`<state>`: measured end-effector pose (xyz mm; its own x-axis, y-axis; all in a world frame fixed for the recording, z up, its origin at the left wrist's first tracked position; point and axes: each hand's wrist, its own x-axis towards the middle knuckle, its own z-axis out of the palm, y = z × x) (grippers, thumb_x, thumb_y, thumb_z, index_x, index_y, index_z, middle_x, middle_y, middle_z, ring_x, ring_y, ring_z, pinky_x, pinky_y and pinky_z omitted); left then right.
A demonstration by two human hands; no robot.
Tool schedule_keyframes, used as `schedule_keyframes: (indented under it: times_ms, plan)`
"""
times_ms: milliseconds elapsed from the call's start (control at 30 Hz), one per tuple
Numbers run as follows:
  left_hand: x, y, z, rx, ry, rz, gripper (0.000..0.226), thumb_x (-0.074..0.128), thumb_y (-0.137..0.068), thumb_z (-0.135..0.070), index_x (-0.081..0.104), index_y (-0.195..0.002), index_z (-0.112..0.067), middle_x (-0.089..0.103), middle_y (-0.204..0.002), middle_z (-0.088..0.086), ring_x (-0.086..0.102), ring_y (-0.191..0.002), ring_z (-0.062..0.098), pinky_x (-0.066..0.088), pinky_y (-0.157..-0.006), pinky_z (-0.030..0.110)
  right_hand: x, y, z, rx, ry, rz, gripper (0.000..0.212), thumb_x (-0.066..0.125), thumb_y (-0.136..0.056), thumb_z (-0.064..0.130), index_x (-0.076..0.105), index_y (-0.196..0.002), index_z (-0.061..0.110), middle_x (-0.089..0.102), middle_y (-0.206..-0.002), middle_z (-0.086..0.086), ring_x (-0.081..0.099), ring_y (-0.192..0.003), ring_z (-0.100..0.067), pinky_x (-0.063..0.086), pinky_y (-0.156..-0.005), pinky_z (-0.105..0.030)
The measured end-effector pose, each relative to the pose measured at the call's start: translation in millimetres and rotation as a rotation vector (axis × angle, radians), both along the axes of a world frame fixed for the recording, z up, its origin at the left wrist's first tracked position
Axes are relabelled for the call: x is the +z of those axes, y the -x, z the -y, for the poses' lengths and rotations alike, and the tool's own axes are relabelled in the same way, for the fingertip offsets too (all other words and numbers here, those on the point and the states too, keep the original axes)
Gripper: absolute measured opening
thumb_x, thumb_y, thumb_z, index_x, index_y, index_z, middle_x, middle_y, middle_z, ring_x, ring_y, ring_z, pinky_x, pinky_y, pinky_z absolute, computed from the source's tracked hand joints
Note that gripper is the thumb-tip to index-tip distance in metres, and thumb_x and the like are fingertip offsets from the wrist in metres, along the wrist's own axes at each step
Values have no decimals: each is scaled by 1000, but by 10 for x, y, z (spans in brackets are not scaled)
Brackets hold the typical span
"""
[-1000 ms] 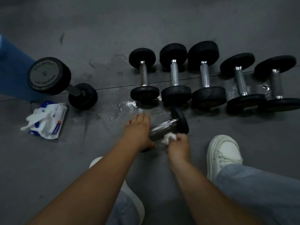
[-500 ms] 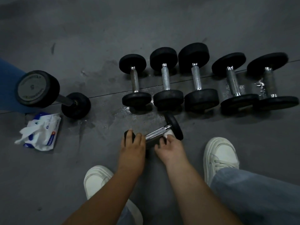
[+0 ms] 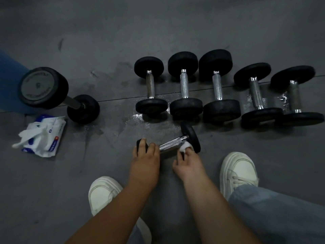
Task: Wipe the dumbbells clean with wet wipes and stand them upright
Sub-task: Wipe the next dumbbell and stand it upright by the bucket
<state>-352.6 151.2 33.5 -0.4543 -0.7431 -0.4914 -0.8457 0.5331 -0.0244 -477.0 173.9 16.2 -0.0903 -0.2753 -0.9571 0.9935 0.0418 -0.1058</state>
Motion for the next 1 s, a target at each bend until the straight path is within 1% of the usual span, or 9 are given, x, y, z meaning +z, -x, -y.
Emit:
schedule_keyframes:
  times_ms: [67, 133, 233, 333, 400, 500, 700, 867, 1000]
  plan:
    - [-8, -2, -1, -2, -4, 1, 61, 42, -94, -15, 20, -151, -12, 27, -153, 4, 4, -148, 38, 18, -118, 46, 67, -82, -96, 124, -29, -254, 12, 50, -95, 9, 59, -93, 17, 60, -85, 3, 54, -68, -1, 39, -62, -18]
    - [-5, -4, 6, 6, -16, -8, 60, 42, -95, -14, 22, -151, -12, 28, -153, 3, 4, -148, 38, 18, -118, 46, 181, -84, -100, 348, -30, -723, 14, 58, -90, 3, 59, -94, 16, 60, -75, 3, 54, -54, 3, 41, -53, -18]
    - [-9, -10, 17, 19, -20, -22, 58, 44, -96, -15, 24, -151, -12, 30, -153, 3, 4, -149, 37, 19, -118, 45, 248, 74, -67, 1180, -3, -1626, 20, 52, -88, 4, 57, -87, 23, 63, -89, 5, 59, -82, -8, 44, -67, -23]
    - [-17, -12, 22, 18, -25, -36, 59, 44, -95, -15, 25, -151, -11, 31, -153, 4, 4, -149, 37, 19, -118, 45, 92, 128, -177, 1689, -37, -1988, 42, 37, -89, 5, 57, -125, 11, 57, -126, -3, 54, -103, -22, 52, -74, -33]
    - [-7, -12, 24, 16, -32, -33, 59, 44, -95, -14, 24, -151, -11, 30, -153, 4, 4, -149, 37, 18, -119, 46, 50, 24, -266, 1856, -174, -1980, 58, 27, -86, 6, 40, -142, -2, 41, -146, -15, 57, -100, -25, 53, -69, -35]
    - [-9, -21, 46, 12, -13, -41, 58, 44, -95, -15, 27, -150, -12, 33, -152, 4, 6, -149, 37, 20, -118, 46, 19, 24, -164, 2038, -210, -1777, 68, 37, -93, 5, 3, -151, -2, -5, -160, -14, 60, -104, -26, 51, -78, -33]
    - [4, -9, 38, 20, -14, -33, 56, 41, -94, -15, 29, -149, -12, 36, -150, 4, 9, -148, 37, 21, -117, 47, -53, 31, -315, 1902, -72, -1554, 92, 47, -83, 0, -8, -154, 19, -24, -157, 11, 60, -109, -20, 53, -84, -34]
    - [5, -8, 37, 2, -4, -28, 54, 38, -97, -16, 26, -150, -13, 34, -150, 3, 7, -149, 35, 19, -118, 45, -27, 128, -97, 1732, -55, -1405, 86, 50, -84, 2, 6, -154, 27, -7, -160, 17, 46, -130, -22, 44, -100, -35]
    - [29, 5, 76, 4, -20, -32, 53, 39, -97, -15, 28, -148, -14, 34, -150, 2, 6, -149, 35, 19, -118, 44, -79, 16, -520, 1750, 23, -1453, 98, 52, -78, -1, -1, -154, 29, -32, -151, 22, 55, -119, -21, 49, -90, -33]
